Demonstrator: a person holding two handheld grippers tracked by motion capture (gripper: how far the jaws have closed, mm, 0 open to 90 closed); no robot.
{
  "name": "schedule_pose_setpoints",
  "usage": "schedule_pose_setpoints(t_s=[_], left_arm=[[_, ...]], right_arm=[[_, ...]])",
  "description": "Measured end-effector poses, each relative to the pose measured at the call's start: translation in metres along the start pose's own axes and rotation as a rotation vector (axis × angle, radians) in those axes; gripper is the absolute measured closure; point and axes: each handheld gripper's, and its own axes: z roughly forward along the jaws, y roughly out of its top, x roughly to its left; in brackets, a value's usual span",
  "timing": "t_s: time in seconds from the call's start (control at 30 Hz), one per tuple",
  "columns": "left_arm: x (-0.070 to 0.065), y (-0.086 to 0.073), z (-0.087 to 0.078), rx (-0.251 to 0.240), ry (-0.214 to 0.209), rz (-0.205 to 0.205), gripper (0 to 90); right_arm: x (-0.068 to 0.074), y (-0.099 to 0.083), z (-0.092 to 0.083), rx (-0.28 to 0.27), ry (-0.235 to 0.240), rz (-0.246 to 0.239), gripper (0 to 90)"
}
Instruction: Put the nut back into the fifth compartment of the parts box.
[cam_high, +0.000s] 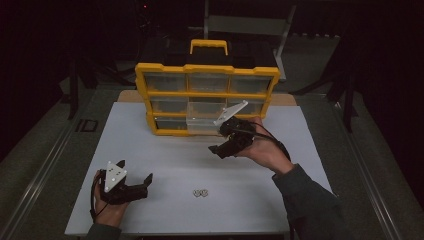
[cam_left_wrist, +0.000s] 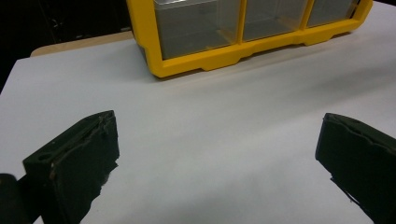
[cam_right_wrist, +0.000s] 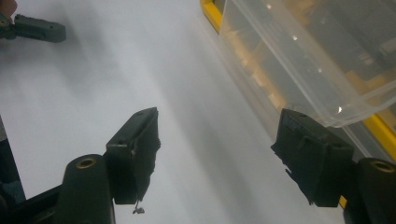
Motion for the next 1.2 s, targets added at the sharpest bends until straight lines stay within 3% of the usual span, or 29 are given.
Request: schedule_pose_setpoints(t_s=[1.2], left_arm=[[0.000, 0.000, 0.000, -0.005, 0.000, -0.006, 0.0]], right_arm=[[0.025, -0.018, 0.038, 0.062, 0.073, -0.047, 27.1]])
